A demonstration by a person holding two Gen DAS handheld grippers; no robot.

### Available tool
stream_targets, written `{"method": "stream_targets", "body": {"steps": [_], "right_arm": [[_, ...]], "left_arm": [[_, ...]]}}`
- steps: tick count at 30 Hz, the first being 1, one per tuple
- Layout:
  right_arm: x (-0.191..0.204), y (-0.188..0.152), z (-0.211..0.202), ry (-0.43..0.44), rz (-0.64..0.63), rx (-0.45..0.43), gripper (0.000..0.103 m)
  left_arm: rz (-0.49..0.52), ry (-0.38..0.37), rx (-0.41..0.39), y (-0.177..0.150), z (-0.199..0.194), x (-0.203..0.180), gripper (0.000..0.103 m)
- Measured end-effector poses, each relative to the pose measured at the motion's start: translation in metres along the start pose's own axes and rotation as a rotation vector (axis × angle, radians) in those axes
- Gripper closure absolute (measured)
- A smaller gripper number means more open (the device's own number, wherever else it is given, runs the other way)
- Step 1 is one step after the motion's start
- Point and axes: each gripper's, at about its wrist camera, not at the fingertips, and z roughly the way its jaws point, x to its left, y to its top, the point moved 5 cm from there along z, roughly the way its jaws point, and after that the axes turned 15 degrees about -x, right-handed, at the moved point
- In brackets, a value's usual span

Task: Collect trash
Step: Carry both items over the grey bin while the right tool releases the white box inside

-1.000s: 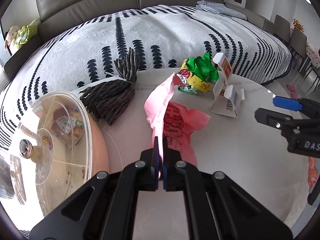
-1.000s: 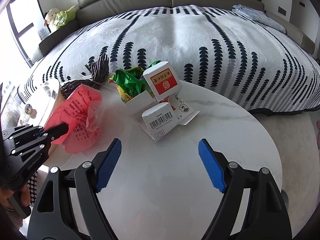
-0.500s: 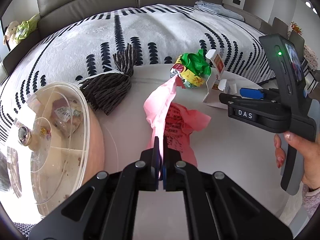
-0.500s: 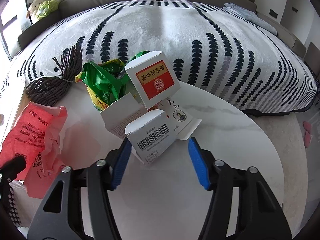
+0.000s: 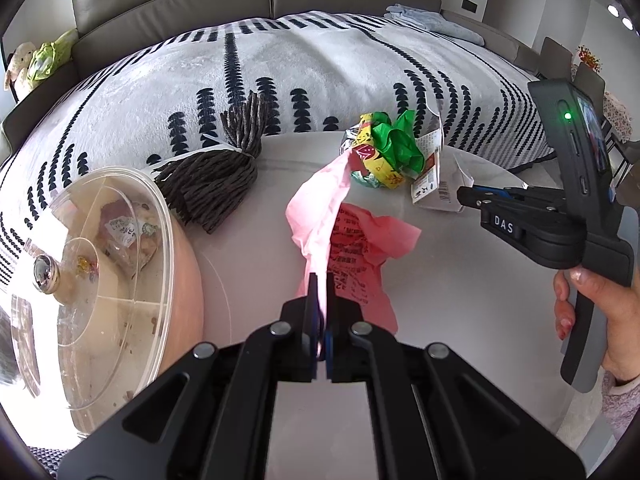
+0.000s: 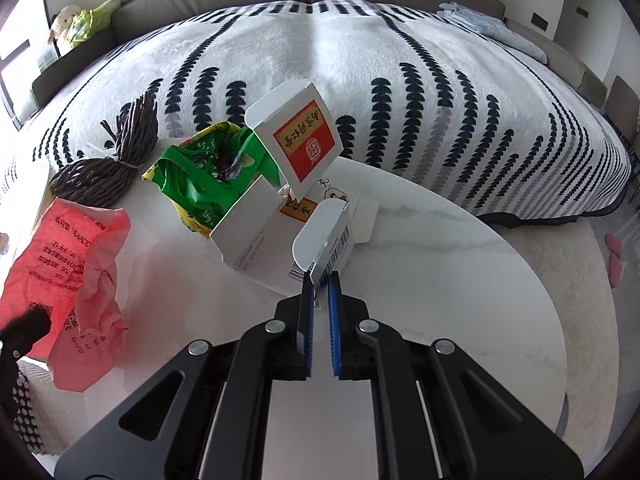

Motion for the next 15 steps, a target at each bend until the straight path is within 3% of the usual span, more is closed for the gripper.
{"method": "stream_targets", "body": {"steps": [1, 3, 4, 8, 10, 11, 12, 15], "right_arm": [[0.000, 0.001, -0.001, 0.002, 0.000, -0.008, 0.096], [0.002, 0.001, -0.002, 0.005, -0.005, -0.019, 0.070], [0.003, 0.001, -0.001, 0.008, -0.001, -0.020, 0.066], [0.007, 0.000, 0.007, 0.003, -0.012, -0.010, 0.066], [0.008, -0.001, 0.012, -0.011, -0.028, -0.007, 0.072], [0.008, 0.000, 0.013, -0.016, -0.032, -0.009, 0.089], [0.007, 0.000, 0.014, -0.019, -0.031, -0.009, 0.095], [0.004, 0.001, 0.010, -0.014, -0.019, -0.023, 0.101]], "left_arm": [[0.001, 0.000, -0.001, 0.000, 0.000, -0.001, 0.100], [0.002, -0.003, -0.002, 0.000, 0.000, -0.002, 0.100], [0.004, -0.005, -0.001, 0.000, 0.000, -0.003, 0.100], [0.007, -0.007, 0.001, 0.000, 0.001, -0.003, 0.100], [0.005, -0.006, 0.000, 0.000, 0.001, -0.003, 0.100], [0.003, -0.006, 0.000, 0.000, 0.001, -0.002, 0.100], [0.000, -0.005, -0.001, 0.000, 0.001, -0.001, 0.100], [-0.004, -0.008, -0.001, 0.000, 0.001, 0.000, 0.100]]}}
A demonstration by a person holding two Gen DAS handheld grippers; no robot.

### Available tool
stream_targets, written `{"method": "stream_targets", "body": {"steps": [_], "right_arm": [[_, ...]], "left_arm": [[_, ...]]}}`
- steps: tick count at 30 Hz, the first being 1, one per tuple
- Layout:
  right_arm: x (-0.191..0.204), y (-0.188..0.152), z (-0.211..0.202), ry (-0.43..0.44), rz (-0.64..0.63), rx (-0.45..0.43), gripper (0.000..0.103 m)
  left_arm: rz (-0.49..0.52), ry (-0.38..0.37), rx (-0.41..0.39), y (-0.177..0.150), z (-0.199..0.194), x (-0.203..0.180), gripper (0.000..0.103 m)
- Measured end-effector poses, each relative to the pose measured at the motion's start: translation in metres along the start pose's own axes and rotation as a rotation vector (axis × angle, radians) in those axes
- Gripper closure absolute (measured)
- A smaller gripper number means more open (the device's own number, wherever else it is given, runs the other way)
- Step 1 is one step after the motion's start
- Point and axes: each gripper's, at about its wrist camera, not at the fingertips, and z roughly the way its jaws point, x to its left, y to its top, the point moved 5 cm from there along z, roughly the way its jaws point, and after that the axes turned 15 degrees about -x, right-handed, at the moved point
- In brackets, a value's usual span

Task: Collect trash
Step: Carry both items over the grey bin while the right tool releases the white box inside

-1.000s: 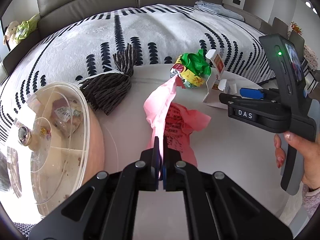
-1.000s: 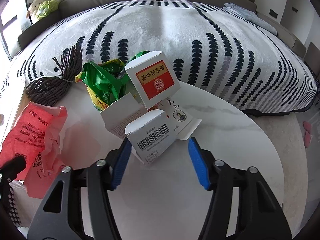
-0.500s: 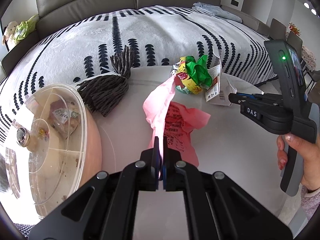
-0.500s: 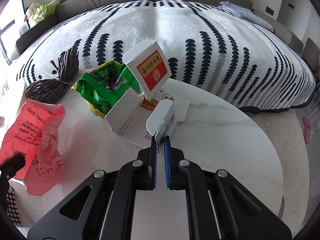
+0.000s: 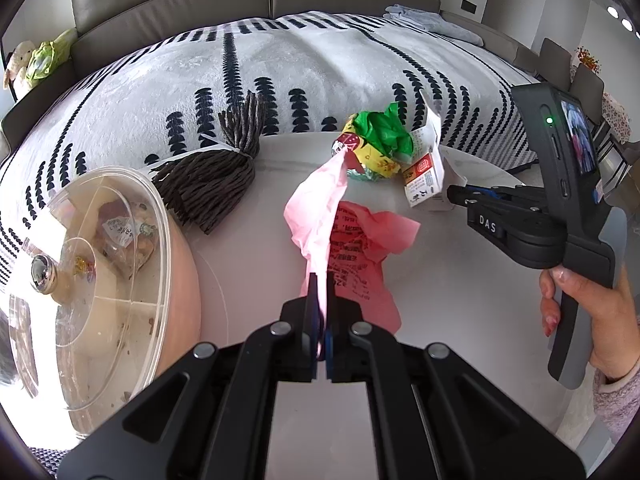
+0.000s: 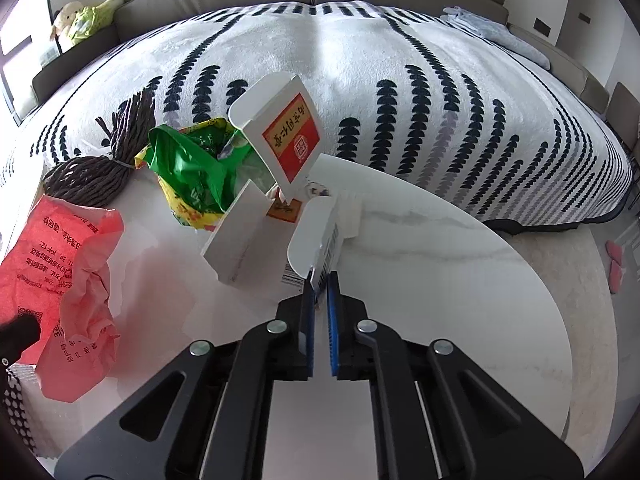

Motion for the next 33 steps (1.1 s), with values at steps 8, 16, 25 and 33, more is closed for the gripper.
{"method": "stream_targets", "body": {"steps": [8, 16, 25, 33], "right_arm": [[-0.012, 0.002, -0.032, 0.035, 0.022, -0.040, 0.102], [-0.059, -0.011, -0.083, 0.014, 0.075, -0.070, 0.102], [-0.166, -0.062, -0.149, -0.125, 0.170, -0.053, 0.102], [-0.273, -0.128, -0.204, -0.294, 0.295, -0.001, 0.102]], "left_arm": [[-0.001, -0.025, -0.015, 0.003, -0.009, -0.009, 0.100], [0.024, -0.101, -0.022, 0.008, -0.019, -0.048, 0.100], [0.107, -0.241, -0.014, 0.013, -0.020, -0.147, 0.101], [0.203, -0.410, 0.007, 0.010, -0.014, -0.263, 0.101]]}}
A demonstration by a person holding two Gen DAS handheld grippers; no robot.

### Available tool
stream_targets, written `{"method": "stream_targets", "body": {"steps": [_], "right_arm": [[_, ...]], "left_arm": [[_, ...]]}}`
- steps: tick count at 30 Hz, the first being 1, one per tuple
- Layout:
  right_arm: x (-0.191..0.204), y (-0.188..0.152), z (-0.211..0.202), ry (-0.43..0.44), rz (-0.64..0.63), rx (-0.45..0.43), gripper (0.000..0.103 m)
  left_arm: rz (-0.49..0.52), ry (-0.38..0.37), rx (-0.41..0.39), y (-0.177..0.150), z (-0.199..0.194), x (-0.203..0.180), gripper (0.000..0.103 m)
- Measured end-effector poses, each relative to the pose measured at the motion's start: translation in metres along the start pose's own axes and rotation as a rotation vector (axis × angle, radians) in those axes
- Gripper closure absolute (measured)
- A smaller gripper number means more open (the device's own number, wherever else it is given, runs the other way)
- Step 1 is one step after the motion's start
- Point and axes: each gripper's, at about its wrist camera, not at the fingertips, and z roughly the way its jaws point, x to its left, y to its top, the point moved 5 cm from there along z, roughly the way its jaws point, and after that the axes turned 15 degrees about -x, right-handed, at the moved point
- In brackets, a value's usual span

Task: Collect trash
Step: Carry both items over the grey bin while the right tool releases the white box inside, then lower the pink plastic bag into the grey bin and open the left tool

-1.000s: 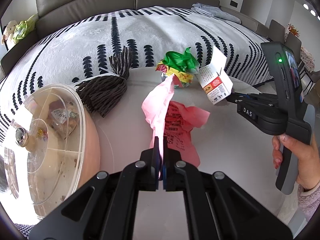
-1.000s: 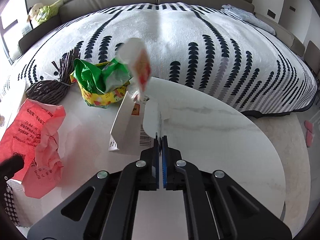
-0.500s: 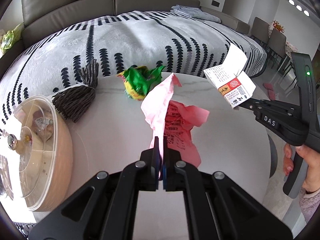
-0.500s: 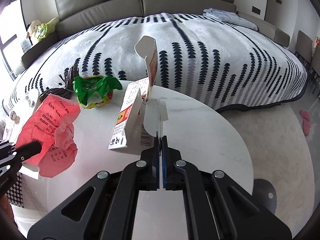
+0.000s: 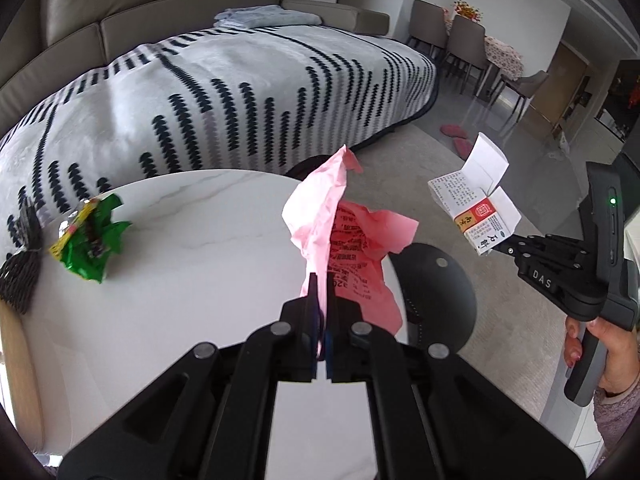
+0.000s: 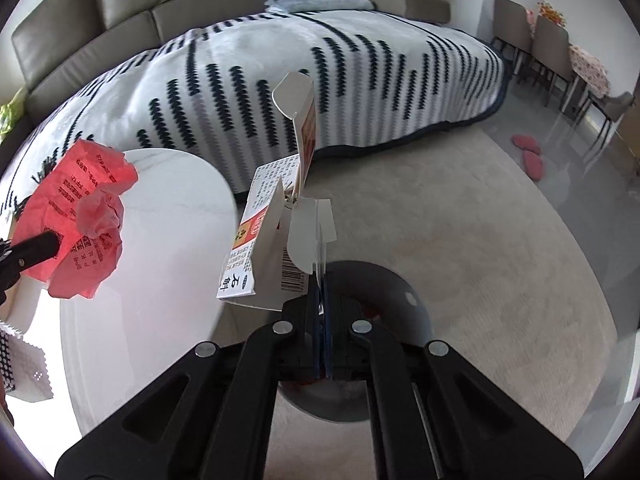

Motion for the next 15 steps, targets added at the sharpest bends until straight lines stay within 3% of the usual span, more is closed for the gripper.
{"method": "stream_targets", "body": {"steps": [5, 15], "right_arm": [[-0.043, -0.021, 0.003, -0.039, 0.046, 0.048, 0.102], [-0.059, -0.039, 0.007, -0.013, 0.085, 0.086, 0.100]], "left_arm": [[0.042, -0.078, 0.023, 0.003, 0.027, -0.048, 0.101], [0.097, -0.129, 0.076, -0.002, 0.058, -0.090, 0.101]]}}
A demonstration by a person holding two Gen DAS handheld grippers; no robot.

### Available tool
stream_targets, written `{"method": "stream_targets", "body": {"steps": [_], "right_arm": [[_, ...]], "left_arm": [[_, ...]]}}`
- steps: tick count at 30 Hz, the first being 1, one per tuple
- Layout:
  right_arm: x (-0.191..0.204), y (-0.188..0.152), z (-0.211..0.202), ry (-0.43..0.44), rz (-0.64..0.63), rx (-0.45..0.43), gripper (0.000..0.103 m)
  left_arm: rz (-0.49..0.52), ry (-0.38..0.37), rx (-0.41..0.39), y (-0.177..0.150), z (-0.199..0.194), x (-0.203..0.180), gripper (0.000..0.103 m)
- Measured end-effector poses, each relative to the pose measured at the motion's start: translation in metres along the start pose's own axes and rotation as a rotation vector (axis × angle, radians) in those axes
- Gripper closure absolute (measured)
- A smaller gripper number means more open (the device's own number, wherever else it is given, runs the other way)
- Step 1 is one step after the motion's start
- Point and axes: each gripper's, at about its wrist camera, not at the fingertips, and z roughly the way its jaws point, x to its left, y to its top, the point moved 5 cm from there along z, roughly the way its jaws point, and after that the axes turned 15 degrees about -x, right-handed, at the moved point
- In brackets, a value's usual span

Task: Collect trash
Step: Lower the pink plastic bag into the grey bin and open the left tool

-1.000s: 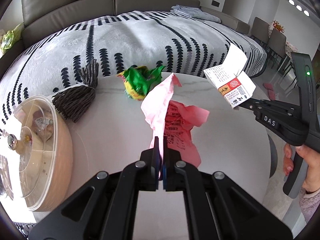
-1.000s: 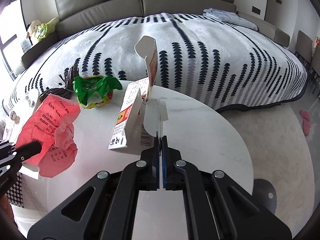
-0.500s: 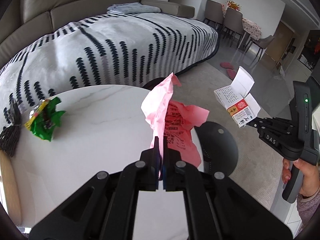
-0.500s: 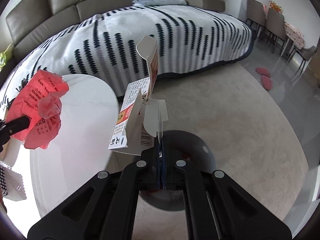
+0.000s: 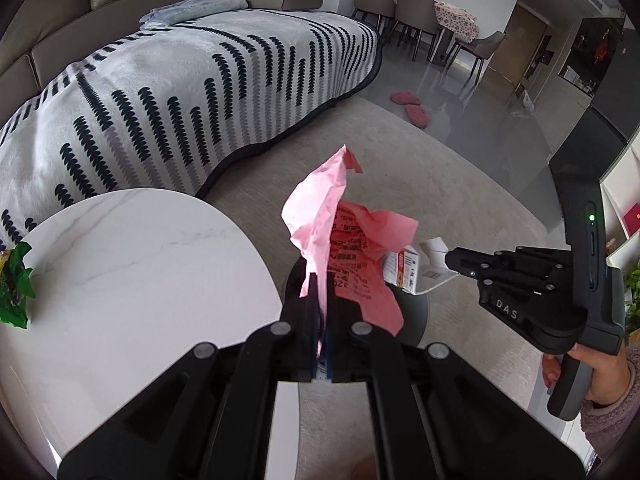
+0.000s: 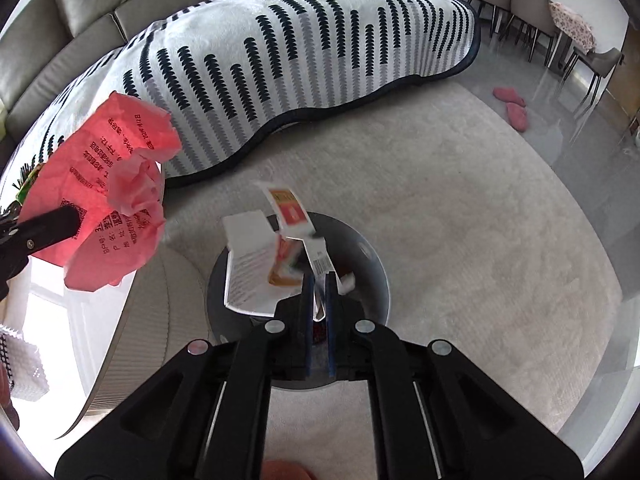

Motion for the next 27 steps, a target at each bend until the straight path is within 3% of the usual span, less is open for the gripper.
{"method": "stream_targets", "body": {"steps": [20, 27], "right_arm": [[-0.041, 0.001, -0.030, -0.029, 0.065, -0.034, 0.096], [-0.051, 0.001, -0.039, -0.058, 0.073, -0.044, 0.096]], "left_arm": [[0.085, -0.084, 0.031, 0.009, 0.031, -0.046, 0.100], [0.121, -0.097, 0.078, -0.004, 0.040, -0.061, 0.096]]}}
